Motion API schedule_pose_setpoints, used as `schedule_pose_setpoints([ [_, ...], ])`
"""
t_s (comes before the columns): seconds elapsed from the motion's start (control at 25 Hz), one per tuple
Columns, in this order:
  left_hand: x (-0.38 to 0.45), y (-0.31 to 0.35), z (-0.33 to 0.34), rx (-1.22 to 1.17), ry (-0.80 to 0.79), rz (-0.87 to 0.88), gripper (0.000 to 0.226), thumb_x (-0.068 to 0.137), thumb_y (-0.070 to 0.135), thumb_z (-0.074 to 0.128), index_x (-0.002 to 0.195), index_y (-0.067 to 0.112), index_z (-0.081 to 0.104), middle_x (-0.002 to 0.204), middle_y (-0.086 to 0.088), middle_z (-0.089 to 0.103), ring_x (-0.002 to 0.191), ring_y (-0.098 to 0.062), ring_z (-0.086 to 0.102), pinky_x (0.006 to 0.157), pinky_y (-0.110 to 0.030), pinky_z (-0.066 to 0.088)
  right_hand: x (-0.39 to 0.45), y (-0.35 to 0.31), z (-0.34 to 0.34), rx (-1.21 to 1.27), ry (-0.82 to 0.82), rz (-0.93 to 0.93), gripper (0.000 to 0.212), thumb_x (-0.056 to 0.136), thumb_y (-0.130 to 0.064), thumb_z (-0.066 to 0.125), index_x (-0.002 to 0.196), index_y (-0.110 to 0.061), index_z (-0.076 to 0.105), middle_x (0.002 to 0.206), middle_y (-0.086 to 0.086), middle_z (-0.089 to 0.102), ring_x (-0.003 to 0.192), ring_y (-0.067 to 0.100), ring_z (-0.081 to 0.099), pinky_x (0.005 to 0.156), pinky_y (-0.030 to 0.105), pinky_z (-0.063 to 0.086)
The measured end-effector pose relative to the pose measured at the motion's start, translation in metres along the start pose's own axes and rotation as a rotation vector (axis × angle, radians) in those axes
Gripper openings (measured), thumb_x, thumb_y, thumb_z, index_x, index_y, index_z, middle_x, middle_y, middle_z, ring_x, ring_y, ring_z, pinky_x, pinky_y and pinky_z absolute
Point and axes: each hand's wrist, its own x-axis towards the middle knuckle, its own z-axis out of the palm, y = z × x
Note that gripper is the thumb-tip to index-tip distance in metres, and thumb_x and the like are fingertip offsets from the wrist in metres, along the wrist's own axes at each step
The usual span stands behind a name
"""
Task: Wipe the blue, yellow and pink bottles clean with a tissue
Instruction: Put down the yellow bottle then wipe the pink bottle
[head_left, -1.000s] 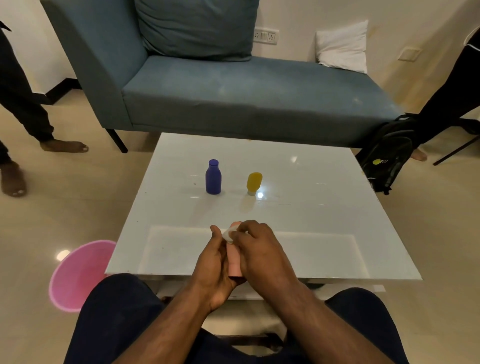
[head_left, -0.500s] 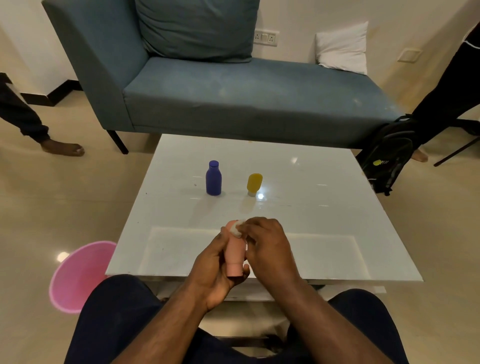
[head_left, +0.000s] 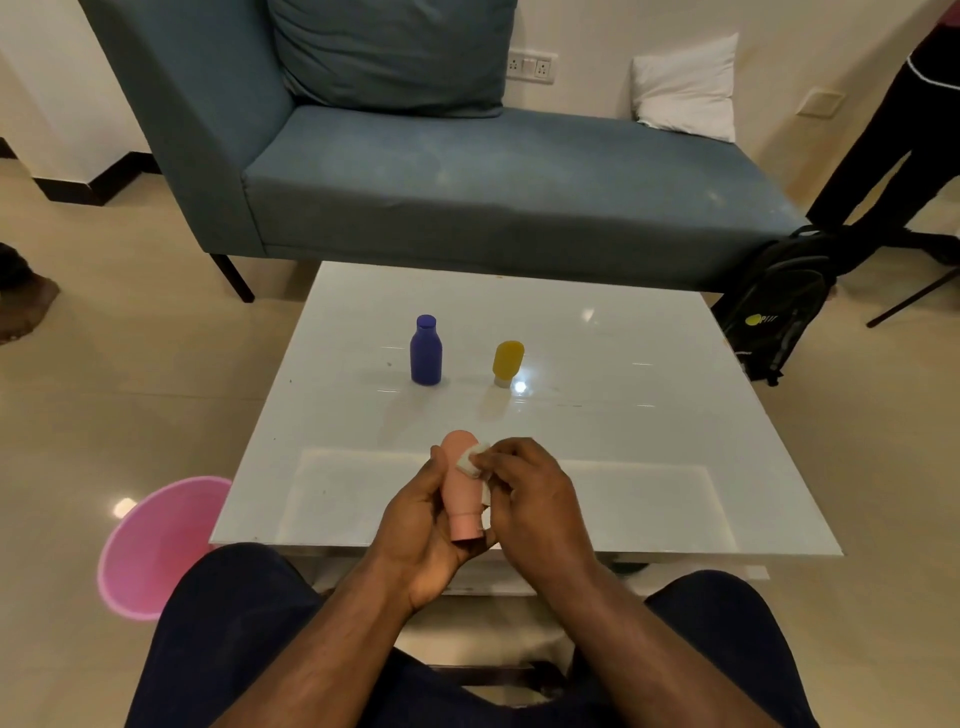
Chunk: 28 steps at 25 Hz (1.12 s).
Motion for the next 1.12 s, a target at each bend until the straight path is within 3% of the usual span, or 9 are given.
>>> schedule_pose_setpoints([
  [0.2,0.005,0.005,-0.011,0.022,0.009,-0.004,0.066,0.094,0.059,0.045,0.135,0.009,0.059,0.129,-0.021,0.066,0.120,-0.038,0.063,0.097,-0.053,0.053,-0.036,-0.014,0.006,-0.086,-0.095,-0.112,0.032,0.085,-0.009,0.062,0.115,-0.019,0.066,0.113,-0.003,0.061,0.105,0.011,0.053,0.090,0.019,0.044],
  [0.32,0.003,0.002,-0.008,-0.007,-0.013,-0.014,0.063,0.095,0.055,0.048,0.137,0.008,0.055,0.131,-0.019,0.066,0.121,-0.037,0.062,0.097,-0.054,0.053,-0.020,-0.006,0.004,-0.083,-0.072,-0.107,0.028,0.084,-0.010,0.062,0.111,-0.017,0.068,0.110,0.000,0.062,0.102,0.015,0.055,0.088,0.026,0.049],
  [0.48,-0.002,0.000,-0.001,0.027,-0.019,0.007,0.058,0.093,0.049,0.052,0.138,0.012,0.053,0.129,-0.019,0.067,0.119,-0.037,0.064,0.083,-0.053,0.058,0.006,-0.003,0.000,-0.018,-0.003,-0.002,0.025,0.087,-0.010,0.057,0.108,-0.015,0.069,0.107,0.000,0.061,0.099,0.015,0.057,0.088,0.031,0.051],
  [0.6,0.000,0.005,-0.006,0.023,-0.017,0.031,0.066,0.089,0.050,0.056,0.140,0.009,0.051,0.131,-0.015,0.066,0.117,-0.034,0.066,0.087,-0.051,0.058,-0.019,-0.013,0.004,-0.113,-0.089,-0.119,0.031,0.085,-0.009,0.060,0.114,-0.016,0.065,0.111,0.003,0.062,0.102,0.017,0.054,0.086,0.028,0.050],
  [0.76,0.001,0.000,-0.007,0.099,0.035,0.006,0.071,0.091,0.064,0.046,0.134,0.008,0.056,0.124,-0.017,0.070,0.112,-0.036,0.068,0.094,-0.054,0.054,-0.025,-0.014,0.003,-0.229,-0.145,-0.238,0.035,0.080,-0.013,0.069,0.115,-0.017,0.065,0.115,0.005,0.062,0.102,0.021,0.055,0.081,0.028,0.052],
  [0.84,0.000,-0.006,-0.003,0.161,0.043,0.020,0.068,0.092,0.065,0.042,0.133,0.013,0.057,0.120,-0.017,0.071,0.106,-0.033,0.070,0.089,-0.052,0.056,-0.003,-0.006,0.001,-0.239,-0.120,-0.168,0.033,0.084,-0.016,0.066,0.117,-0.015,0.063,0.120,0.007,0.059,0.110,0.022,0.051,0.088,0.029,0.048],
  [0.96,-0.002,-0.010,0.001,0.203,0.038,0.043,0.067,0.088,0.065,0.044,0.131,0.015,0.059,0.111,-0.016,0.073,0.089,-0.026,0.070,0.071,-0.039,0.054,0.023,-0.003,-0.002,-0.208,-0.038,-0.002,0.032,0.090,-0.016,0.060,0.121,-0.015,0.062,0.121,0.005,0.058,0.113,0.022,0.048,0.093,0.024,0.038],
  [1.12,0.001,-0.008,-0.004,0.219,0.012,0.034,0.063,0.094,0.064,0.038,0.132,0.019,0.061,0.123,-0.016,0.071,0.115,-0.032,0.067,0.102,-0.056,0.048,0.001,-0.015,0.002,-0.284,-0.120,-0.182,0.033,0.084,-0.018,0.065,0.117,-0.016,0.063,0.119,0.005,0.058,0.109,0.022,0.049,0.087,0.025,0.042],
])
